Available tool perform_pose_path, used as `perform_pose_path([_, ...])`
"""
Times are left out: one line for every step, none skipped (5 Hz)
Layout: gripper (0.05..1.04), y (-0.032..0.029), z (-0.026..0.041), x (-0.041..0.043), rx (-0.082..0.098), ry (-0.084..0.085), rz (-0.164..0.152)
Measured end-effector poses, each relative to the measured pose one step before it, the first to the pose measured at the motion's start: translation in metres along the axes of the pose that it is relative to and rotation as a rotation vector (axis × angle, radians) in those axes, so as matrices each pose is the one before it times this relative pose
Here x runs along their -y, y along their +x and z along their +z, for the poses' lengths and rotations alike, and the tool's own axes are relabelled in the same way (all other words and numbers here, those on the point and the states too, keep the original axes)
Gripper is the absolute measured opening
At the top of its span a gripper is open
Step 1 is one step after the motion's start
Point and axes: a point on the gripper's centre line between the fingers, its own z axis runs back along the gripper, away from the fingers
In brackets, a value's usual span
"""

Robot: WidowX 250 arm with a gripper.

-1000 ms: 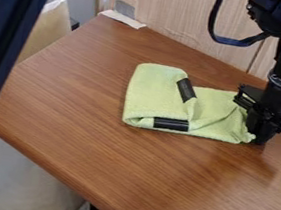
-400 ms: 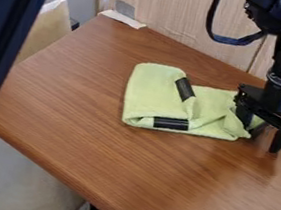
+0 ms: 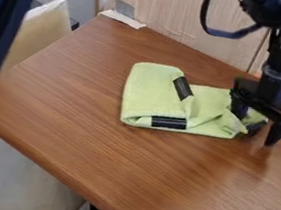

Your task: Unfold the cloth from left to right

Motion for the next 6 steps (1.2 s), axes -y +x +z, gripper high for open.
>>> perform_pose_path([1.001, 0.00326, 0.02289, -0.00486, 0.0282, 0.0249, 0.0001])
perform_pose_path([1.001, 0.00493, 0.02245, -0.00033, 0.0510, 0.0035, -0.0320])
perform_pose_path([1.001, -0.00206, 0.01823, 0.00046, 0.0289, -0.0044, -0.0063])
perform_pose_path([1.001, -0.00091, 0.02077, -0.00269, 0.0293, -0.0007, -0.0184])
perform_pose_path([1.001, 0.00045, 0.00152, -0.00370, 0.0048, 0.0024, 0.0088])
perform_pose_path([1.001, -0.00025, 0.00000, 0.00020, -0.0016, -0.0012, 0.0008])
